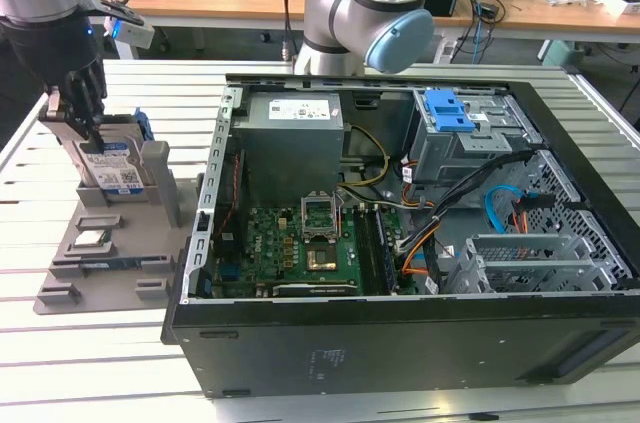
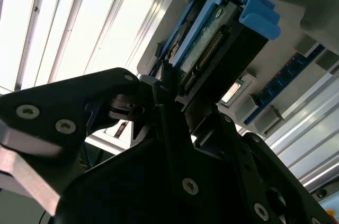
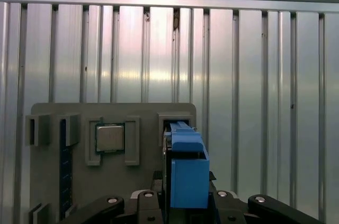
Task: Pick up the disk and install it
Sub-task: 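Pick up the disk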
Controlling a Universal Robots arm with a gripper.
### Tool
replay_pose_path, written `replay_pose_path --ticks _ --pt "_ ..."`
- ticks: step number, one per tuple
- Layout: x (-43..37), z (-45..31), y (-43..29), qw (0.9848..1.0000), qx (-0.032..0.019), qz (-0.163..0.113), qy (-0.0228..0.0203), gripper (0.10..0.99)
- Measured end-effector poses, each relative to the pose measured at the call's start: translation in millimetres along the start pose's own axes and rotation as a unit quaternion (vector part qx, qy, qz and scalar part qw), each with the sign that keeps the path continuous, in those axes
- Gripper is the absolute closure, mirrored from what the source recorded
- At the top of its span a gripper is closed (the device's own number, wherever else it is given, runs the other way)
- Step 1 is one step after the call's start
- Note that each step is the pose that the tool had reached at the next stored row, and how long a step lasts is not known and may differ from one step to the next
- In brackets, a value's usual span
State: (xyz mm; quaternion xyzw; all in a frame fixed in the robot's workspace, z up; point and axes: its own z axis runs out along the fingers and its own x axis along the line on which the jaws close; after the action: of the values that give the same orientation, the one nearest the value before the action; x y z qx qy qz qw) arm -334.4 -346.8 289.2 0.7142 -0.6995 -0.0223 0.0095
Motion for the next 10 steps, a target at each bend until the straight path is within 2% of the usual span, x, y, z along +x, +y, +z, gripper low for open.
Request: replay_pose_path --ticks 9,10 --pt "0.0 0.0 0.0 1.0000 0.0002 0.000 -0.0001 0.725" --pt "-0.2 -2.1 0.0 1.0000 0.0000 0.000 -0.0001 0.725"
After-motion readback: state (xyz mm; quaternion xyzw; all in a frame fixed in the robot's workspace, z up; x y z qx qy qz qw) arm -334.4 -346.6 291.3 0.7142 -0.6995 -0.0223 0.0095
